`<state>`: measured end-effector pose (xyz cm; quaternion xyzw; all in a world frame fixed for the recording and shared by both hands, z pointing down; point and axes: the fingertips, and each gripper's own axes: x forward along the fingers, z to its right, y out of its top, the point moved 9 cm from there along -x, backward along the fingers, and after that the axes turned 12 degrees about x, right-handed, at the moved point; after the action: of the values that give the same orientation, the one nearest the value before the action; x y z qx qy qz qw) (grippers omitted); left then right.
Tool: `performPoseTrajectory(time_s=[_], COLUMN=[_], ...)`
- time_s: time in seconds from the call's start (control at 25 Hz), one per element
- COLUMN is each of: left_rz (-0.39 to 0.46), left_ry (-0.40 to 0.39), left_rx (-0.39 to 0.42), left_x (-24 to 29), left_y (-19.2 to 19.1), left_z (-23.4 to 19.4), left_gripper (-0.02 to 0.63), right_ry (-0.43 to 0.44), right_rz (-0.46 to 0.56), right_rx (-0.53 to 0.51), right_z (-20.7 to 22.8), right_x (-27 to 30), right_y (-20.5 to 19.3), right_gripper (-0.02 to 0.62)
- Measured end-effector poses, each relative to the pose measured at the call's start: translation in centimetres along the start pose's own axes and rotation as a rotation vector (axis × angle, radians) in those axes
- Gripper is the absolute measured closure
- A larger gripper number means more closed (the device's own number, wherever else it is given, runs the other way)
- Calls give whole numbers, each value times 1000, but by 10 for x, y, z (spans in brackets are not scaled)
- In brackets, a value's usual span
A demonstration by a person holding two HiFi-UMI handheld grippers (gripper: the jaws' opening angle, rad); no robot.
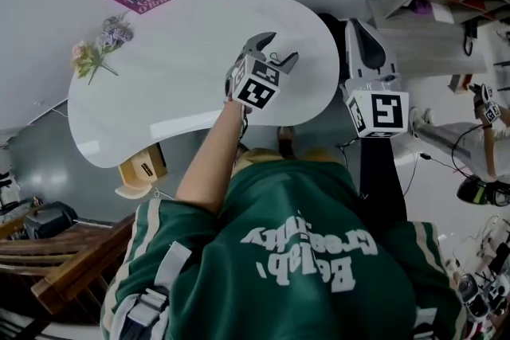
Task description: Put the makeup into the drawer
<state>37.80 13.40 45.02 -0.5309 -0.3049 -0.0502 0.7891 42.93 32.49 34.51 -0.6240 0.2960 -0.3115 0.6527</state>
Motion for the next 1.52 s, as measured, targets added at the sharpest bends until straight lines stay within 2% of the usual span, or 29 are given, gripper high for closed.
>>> performPoseTrajectory(time_s=[0.08,0.12,0.32,0.56,0.64,0.76,0.88,0.96,1.28,1.52], left_rz=[-54,-78,-203,-313,-340,-333,-287,-227,104,304], left_ry=[-51,-75,-168,-228,-227,-228,-187,-133,144,364], left_rx=[3,5,3,-5,11,4,-20,-34,-97,-83], left_x=[19,27,61,82,84,83,74,62,-21,-95], left_y=[-12,-18,-48,-72,-76,-76,-68,-54,27,71], left_z=[6,9,22,30,32,32,27,17,-42,-67], left_gripper=[364,373,373,376,553,566,566,566,566,566], right_ry=[-15,-22,-59,-92,-99,-106,-103,-93,-7,76], right_rz=[-6,-9,-28,-51,-58,-61,-51,-41,27,65], right_rx=[2,3,8,12,14,18,17,15,-5,-19], right_z=[6,10,23,32,33,34,33,30,10,-16], right_x=[-3,-5,-12,-20,-23,-26,-27,-24,2,24], right_y=[-1,-2,-6,-12,-13,-15,-14,-11,9,23], right_gripper=[586,586,586,586,586,586,586,586,586,586])
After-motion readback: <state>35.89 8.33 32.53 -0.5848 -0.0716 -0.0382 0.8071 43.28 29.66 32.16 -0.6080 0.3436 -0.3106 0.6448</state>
